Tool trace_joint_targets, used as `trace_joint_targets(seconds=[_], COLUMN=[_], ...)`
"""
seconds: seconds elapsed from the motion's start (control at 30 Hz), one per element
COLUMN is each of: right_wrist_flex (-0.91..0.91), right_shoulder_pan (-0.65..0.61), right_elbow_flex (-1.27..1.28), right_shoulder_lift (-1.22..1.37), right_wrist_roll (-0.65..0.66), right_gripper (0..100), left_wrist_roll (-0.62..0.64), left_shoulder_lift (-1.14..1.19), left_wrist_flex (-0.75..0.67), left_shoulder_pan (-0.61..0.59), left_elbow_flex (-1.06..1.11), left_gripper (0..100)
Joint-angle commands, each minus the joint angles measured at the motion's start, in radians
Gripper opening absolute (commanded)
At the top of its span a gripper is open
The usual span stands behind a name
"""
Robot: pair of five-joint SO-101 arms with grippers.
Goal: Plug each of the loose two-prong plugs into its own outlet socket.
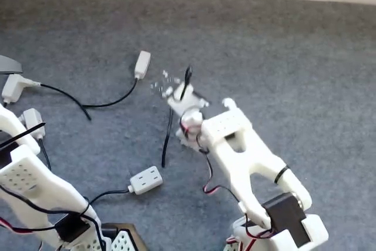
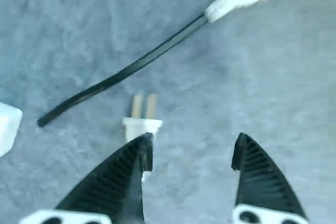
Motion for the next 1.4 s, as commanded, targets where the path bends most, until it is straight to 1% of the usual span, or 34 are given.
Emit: trace_joint_targets(seconds=[0.0, 0.17, 0.27, 0.33, 0.37, 0.43, 0.57, 0.7, 0.77, 0.83, 0.9, 1.0, 1.17, 1.27, 1.37], right_wrist_flex=[0.228, 0.53, 0.697, 0.776, 0.785, 0.76, 0.641, 0.578, 0.535, 0.476, 0.458, 0.438, 0.312, 0.228, 0.193], right_shoulder_pan=[0.025, 0.028, 0.028, 0.025, 0.025, 0.024, 0.021, 0.005, 0.005, 0.004, 0.001, 0.002, 0.031, 0.027, 0.024], right_elbow_flex=[-0.355, -0.759, -0.951, -0.943, -0.909, -0.788, -0.591, -0.561, -0.559, -0.556, -0.536, -0.473, -0.291, -0.171, -0.087], right_shoulder_lift=[-0.012, -0.005, 0.001, 0.018, 0.033, 0.077, 0.168, 0.243, 0.269, 0.289, 0.311, 0.323, 0.308, 0.229, 0.15], right_wrist_roll=[0.055, 0.126, 0.147, 0.103, 0.066, 0.008, 0.0, -0.005, -0.058, -0.095, -0.08, -0.043, -0.037, -0.038, -0.038], right_gripper=[23.8, 23.7, 23.6, 23.5, 23.5, 23.5, 23.5, 23.5, 22.8, 18.7, 11.5, 3.8, 4.6, 4.6, 4.6], left_wrist_roll=[-0.008, -0.008, -0.008, -0.008, -0.008, -0.008, -0.008, -0.009, -0.009, -0.011, -0.011, -0.011, -0.011, -0.011, -0.011], left_shoulder_lift=[-0.007, -0.007, -0.005, -0.005, -0.005, -0.005, -0.005, -0.005, -0.005, -0.005, -0.005, -0.005, -0.005, -0.005, -0.005], left_wrist_flex=[0.005, 0.005, 0.005, 0.005, 0.005, 0.005, 0.005, 0.005, 0.003, 0.003, 0.002, 0.002, 0.002, 0.0, 0.0], left_shoulder_pan=[0.018, 0.016, 0.015, 0.015, 0.016, 0.021, 0.016, -0.002, -0.007, -0.007, -0.007, -0.007, -0.007, -0.007, -0.007], left_elbow_flex=[-0.024, -0.024, -0.024, -0.024, -0.024, -0.024, -0.024, -0.024, -0.024, -0.024, -0.024, -0.024, -0.024, -0.024, -0.024], left_gripper=[39, 39, 39, 39, 39, 39, 39, 39, 39, 39, 39, 39, 39, 39, 39])
